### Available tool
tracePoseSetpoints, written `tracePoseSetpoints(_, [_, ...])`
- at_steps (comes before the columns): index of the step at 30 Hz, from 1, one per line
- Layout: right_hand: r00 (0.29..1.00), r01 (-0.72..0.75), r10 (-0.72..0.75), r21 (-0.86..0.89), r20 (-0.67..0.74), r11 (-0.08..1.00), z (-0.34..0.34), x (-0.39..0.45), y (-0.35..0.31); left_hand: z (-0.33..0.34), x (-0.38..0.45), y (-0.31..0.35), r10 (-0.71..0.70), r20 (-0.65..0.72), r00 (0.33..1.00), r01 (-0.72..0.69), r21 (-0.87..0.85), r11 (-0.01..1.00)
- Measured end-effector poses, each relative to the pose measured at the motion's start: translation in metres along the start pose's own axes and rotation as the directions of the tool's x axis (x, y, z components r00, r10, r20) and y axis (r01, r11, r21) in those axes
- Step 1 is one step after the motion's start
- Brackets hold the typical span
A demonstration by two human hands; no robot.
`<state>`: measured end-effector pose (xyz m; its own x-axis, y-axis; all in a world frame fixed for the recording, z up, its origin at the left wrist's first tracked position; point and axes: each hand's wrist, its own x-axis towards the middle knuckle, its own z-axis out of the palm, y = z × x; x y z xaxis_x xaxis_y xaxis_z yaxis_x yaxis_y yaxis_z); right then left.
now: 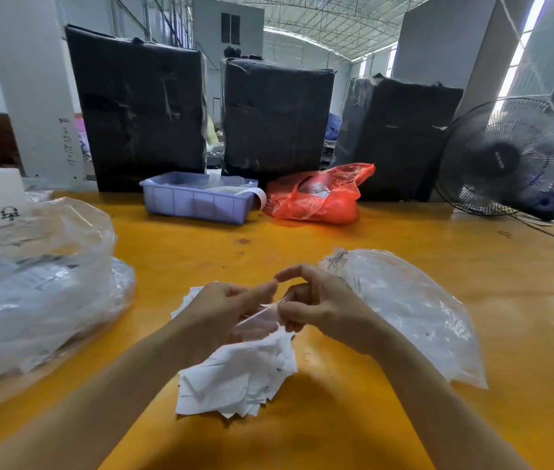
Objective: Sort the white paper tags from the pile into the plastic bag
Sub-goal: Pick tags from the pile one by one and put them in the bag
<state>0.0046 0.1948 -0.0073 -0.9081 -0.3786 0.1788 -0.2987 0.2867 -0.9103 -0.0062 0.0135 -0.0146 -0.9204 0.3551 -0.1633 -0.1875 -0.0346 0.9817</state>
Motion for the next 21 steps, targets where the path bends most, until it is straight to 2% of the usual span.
tracePoseSetpoints(1, [1.000,-0.005,0.005,-0.028,-0.005,1.000,-0.001,-0.001,0.000,0.001,-0.001,-0.002,0.038,-0.017,0.999,-0.037,0.056,0.998])
tracePoseSetpoints(3, [0.999,-0.019,0.017,-0.034,-0.034,0.999,-0.002,-0.001,0.000,0.002,-0.001,-0.005,0.069,-0.069,0.995,-0.065,0.057,0.996])
tracePoseSetpoints(5, [0.995,-0.041,0.045,0.045,-0.094,0.998,-0.002,0.001,0.003,0.003,0.001,-0.006,0.098,-0.128,0.987,-0.096,0.021,0.995])
tracePoseSetpoints(7, [0.984,-0.086,0.116,0.201,-0.138,0.976,0.000,0.003,0.003,0.005,0.002,-0.006,0.130,-0.186,0.974,-0.128,0.019,0.992])
tracePoseSetpoints(10, [0.981,-0.148,0.175,0.261,-0.085,0.954,0.004,0.005,0.003,0.006,0.002,-0.008,0.180,-0.245,0.953,-0.178,0.031,0.984])
tracePoseSetpoints(16, [0.973,-0.138,0.182,0.267,-0.145,0.954,0.013,0.007,0.010,0.006,0.003,-0.013,0.267,-0.212,0.940,-0.234,0.166,0.958])
tracePoseSetpoints(19, [0.971,-0.064,0.130,0.303,-0.201,0.951,0.013,0.008,0.010,0.005,0.003,-0.011,0.164,-0.152,0.975,-0.136,0.181,0.974])
tracePoseSetpoints(21, [0.973,-0.006,0.072,0.286,-0.221,0.958,0.012,0.008,0.009,0.005,0.002,-0.008,0.052,-0.083,0.995,-0.044,0.095,0.994])
